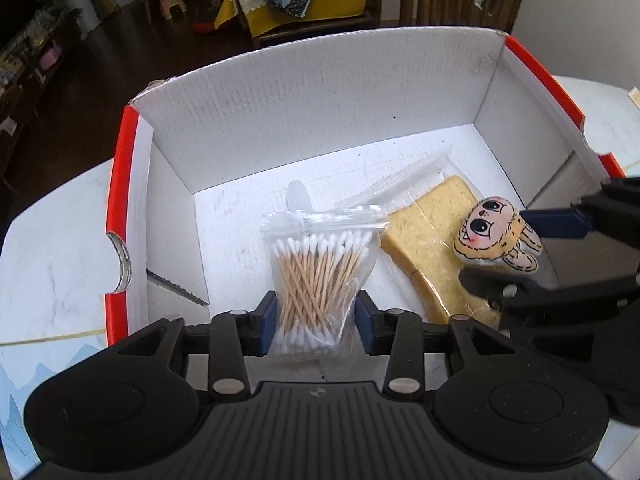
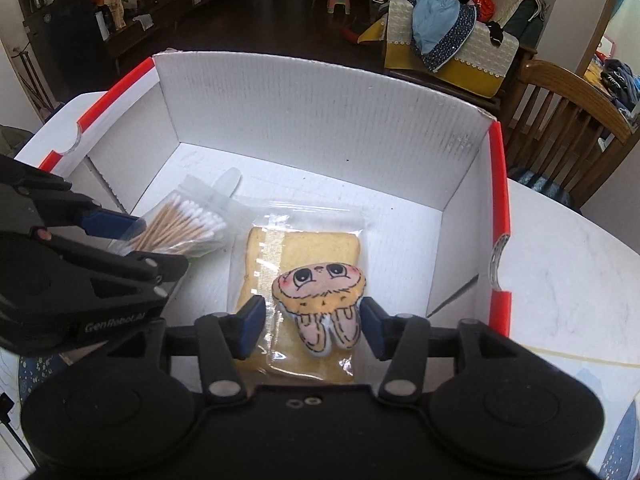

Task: Organize objects
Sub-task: 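Open both tools to drop the swabs and keychain into the box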

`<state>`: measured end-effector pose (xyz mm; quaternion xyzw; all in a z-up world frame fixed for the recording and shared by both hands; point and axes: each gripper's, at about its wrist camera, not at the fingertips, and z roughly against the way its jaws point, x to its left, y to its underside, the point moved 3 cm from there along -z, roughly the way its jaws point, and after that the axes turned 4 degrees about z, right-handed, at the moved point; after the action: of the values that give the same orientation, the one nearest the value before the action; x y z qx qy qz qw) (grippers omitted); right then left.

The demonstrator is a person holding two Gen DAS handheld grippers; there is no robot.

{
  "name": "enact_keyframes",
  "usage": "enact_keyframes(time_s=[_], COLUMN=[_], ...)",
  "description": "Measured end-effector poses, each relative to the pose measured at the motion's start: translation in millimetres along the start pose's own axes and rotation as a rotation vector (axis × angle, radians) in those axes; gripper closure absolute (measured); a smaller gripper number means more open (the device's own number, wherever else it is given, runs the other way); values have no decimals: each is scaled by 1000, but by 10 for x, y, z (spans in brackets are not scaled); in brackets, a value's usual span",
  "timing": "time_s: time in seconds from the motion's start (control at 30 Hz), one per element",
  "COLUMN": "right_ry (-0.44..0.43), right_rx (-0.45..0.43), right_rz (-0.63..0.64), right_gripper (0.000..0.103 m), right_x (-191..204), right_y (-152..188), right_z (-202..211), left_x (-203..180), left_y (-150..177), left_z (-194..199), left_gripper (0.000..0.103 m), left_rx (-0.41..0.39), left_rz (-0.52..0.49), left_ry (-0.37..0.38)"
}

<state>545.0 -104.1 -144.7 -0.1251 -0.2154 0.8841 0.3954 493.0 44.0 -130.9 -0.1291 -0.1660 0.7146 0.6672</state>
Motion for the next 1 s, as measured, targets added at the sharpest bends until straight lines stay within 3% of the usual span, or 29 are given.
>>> enact_keyframes(time_s=[0.17,0.43,0.87,1.0], right_ry=[11,2,-1,-5], right_rx=[-11,-44,-128,-168], right_rz=[24,25,15,3], right_gripper=[45,41,41,35], right_x=[33,31,66,80], right_y=[7,-4,53,93], right_z=[32,204,770,1006], left_x=[-15,25,-12,-28], left_y=[3,-19,74,155], left_z=[28,224,761,978], left_gripper=[52,47,47,47], left_rx=[-17,-62,-161,-199], left_rz=[-10,22,54,58], left_ry=[-26,3,49,61])
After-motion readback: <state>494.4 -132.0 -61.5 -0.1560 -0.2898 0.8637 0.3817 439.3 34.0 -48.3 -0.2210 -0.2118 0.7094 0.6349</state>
